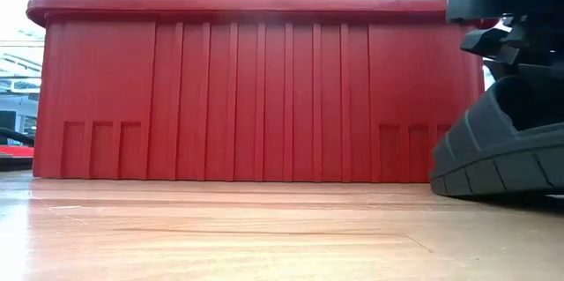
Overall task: Pick and place slides into bin
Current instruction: Put the left black slide into the red bin
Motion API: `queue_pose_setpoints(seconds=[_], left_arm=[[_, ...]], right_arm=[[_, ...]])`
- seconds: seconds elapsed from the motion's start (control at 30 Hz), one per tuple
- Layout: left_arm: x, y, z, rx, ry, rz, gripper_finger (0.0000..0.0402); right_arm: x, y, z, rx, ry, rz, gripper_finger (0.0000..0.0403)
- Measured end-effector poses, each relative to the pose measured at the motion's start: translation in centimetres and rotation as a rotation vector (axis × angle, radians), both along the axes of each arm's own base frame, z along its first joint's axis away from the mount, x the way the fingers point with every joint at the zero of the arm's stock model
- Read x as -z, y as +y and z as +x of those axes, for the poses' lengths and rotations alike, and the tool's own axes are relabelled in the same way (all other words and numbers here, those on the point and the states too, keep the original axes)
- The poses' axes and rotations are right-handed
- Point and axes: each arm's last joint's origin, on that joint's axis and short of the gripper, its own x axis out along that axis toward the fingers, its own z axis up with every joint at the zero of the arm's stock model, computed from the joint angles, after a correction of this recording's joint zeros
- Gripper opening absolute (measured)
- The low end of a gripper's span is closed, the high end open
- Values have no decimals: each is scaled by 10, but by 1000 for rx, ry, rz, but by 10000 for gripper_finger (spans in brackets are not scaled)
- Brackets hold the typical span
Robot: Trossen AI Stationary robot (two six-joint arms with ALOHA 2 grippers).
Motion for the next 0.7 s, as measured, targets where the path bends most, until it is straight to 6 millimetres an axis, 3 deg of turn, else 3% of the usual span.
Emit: queue_pose_setpoints(seconds=[0.4,0.7], left_arm=[[1,0,0,1,6,13,200],[1,0,0,1,7,13,200]], right_arm=[[-5,2,5,-2,-55,58,14],[-33,16,24,-123,-260,287,15]])
